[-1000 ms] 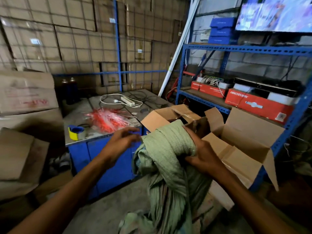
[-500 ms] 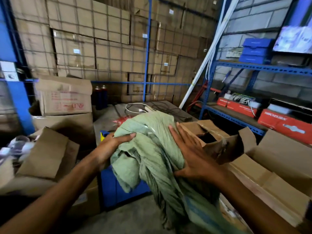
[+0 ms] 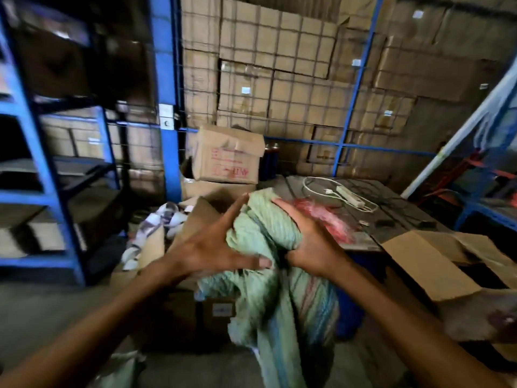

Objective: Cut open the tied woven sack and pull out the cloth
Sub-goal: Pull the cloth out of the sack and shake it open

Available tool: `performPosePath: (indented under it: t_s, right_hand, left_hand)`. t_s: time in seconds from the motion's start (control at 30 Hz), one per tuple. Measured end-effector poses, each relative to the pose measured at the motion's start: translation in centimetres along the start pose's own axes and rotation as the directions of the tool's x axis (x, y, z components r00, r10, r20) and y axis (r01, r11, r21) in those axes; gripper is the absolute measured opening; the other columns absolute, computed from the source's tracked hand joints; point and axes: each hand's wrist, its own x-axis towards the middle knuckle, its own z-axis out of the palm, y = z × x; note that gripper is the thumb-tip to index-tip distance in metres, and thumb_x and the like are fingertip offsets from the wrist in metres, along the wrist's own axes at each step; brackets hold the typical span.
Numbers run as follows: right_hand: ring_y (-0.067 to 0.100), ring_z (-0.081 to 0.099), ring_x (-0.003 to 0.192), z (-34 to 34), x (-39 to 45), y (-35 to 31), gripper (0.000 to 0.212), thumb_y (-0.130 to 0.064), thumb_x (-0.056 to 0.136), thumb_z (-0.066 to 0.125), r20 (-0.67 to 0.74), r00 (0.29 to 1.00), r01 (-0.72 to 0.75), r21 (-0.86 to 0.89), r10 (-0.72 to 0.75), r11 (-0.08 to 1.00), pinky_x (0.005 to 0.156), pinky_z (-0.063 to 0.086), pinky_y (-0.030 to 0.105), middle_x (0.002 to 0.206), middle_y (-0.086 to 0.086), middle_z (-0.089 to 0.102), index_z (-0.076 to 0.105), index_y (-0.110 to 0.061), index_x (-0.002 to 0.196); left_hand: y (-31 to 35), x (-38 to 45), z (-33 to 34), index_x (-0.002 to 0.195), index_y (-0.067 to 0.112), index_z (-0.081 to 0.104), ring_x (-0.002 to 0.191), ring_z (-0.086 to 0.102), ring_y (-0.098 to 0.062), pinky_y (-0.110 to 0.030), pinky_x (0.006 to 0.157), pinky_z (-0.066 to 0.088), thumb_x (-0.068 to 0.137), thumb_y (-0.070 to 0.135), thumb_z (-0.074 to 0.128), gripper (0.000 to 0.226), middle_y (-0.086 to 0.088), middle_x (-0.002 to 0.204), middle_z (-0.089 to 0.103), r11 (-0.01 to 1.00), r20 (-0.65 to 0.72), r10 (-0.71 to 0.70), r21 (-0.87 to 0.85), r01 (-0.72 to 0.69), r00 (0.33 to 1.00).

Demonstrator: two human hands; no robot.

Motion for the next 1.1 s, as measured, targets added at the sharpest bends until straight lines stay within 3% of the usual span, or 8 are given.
performPosePath:
  t_s: [0.23, 0.33, 0.43, 0.5, 0.67, 0.83, 1.0, 1.1]
  right_hand:
    - [0.022, 0.017, 0.144, 9.6, 7.0, -3.2, 0.103, -0.056, 0.062, 0.063, 0.223, 0.954, 0.252, -0.244, -0.198, 0.937, 0.112, 0.015, 0.03, 0.157, 0.008, 0.017, 0.013, -0.026, 0.148]
    - [0.024, 0.001, 0.145, 12.5, 7.9, -3.3, 0.111, -0.068, 0.058, 0.058, 0.414, 0.881, 0.381, -0.339, -0.228, 0.86, 0.116, 0.011, 0.043, 0.159, 0.01, -0.003, -0.005, -0.038, 0.145]
    - [0.029, 0.02, 0.137, 16.5, 8.9, -3.4, 0.097, -0.059, 0.063, 0.064, 0.344, 0.894, 0.393, -0.293, -0.287, 0.871, 0.11, 0.028, 0.046, 0.152, 0.017, 0.023, 0.021, -0.032, 0.146]
    - [0.028, 0.039, 0.122, 19.1, 10.2, -4.1, 0.077, -0.047, 0.069, 0.071, 0.228, 0.939, 0.307, -0.219, -0.257, 0.926, 0.099, 0.04, 0.039, 0.131, 0.012, 0.044, 0.04, -0.03, 0.138]
    - [0.02, 0.061, 0.105, 26.2, 14.7, -6.6, 0.043, -0.018, 0.079, 0.062, 0.323, 0.93, 0.073, 0.303, -0.174, 0.95, 0.092, 0.048, 0.031, 0.111, 0.005, 0.068, 0.061, -0.023, 0.122]
    - [0.019, 0.067, 0.1, 31.8, 20.1, -7.7, 0.045, -0.041, 0.071, 0.063, 0.816, 0.55, -0.712, 0.57, -0.179, 0.41, 0.093, 0.049, 0.036, 0.107, 0.005, 0.074, 0.07, -0.016, 0.108]
    - [0.025, 0.066, 0.105, 43.0, 22.8, -6.3, 0.084, -0.06, 0.046, 0.084, 0.737, 0.668, -0.609, 0.624, -0.109, 0.49, 0.102, 0.045, 0.05, 0.111, 0.009, 0.072, 0.066, -0.01, 0.111]
    - [0.031, 0.067, 0.102, 49.5, 21.9, -5.4, 0.079, -0.055, 0.044, 0.086, 0.818, 0.567, -0.679, 0.531, -0.097, 0.507, 0.097, 0.049, 0.052, 0.107, 0.014, 0.072, 0.069, -0.007, 0.105]
  left_hand:
    - [-8.1, -5.8, -6.1, 0.122, 0.031, 0.05, 0.101, 0.064, -0.021, -0.039, 0.085, 0.051, 0.052, 0.054, 0.067, 0.075, -0.002, 0.107, 0.07, 0.949, -0.491, -0.234, 0.074, 0.308, 0.839]
    - [-10.7, -9.0, -9.9, 0.1, 0.024, 0.06, 0.082, 0.068, -0.009, -0.037, 0.078, 0.053, 0.063, 0.035, 0.074, 0.042, 0.007, 0.085, 0.073, 0.891, -0.575, -0.442, -0.189, 0.414, 0.689]
    - [-13.0, -12.0, -12.6, 0.093, 0.016, 0.061, 0.057, 0.064, 0.007, -0.02, 0.062, 0.056, 0.088, 0.006, 0.057, 0.012, 0.0, 0.087, 0.07, 0.787, -0.55, -0.61, -0.508, 0.351, 0.571]
    - [-14.3, -13.3, -13.1, 0.094, 0.01, 0.06, 0.059, 0.066, 0.002, -0.013, 0.049, 0.051, 0.097, 0.008, 0.04, 0.02, -0.009, 0.086, 0.072, 0.7, -0.483, -0.688, -0.639, 0.32, 0.541]
    - [-16.5, -14.9, -13.4, 0.127, 0.003, 0.047, 0.114, 0.053, -0.039, -0.041, 0.092, 0.044, 0.097, 0.003, 0.038, 0.031, -0.025, 0.135, 0.049, 0.43, -0.379, -0.855, -0.899, 0.077, 0.354]
    - [-20.8, -14.7, -14.5, 0.106, 0.004, 0.064, 0.076, 0.073, -0.022, -0.033, 0.063, 0.059, 0.094, 0.015, 0.043, 0.027, -0.013, 0.089, 0.075, 0.354, -0.331, -0.887, -0.935, 0.013, 0.321]
    - [-26.5, -15.7, -13.4, 0.103, 0.015, 0.067, 0.102, 0.062, -0.03, -0.051, 0.099, 0.044, 0.086, 0.023, 0.06, 0.021, -0.01, 0.106, 0.07, 0.314, -0.28, -0.947, -0.912, 0.262, 0.158]
    - [-30.5, -19.1, -13.1, 0.097, 0.014, 0.072, 0.103, 0.064, -0.033, -0.054, 0.1, 0.045, 0.074, 0.031, 0.07, 0.029, -0.014, 0.109, 0.071, 0.247, -0.252, -0.967, -0.875, 0.416, 0.045]
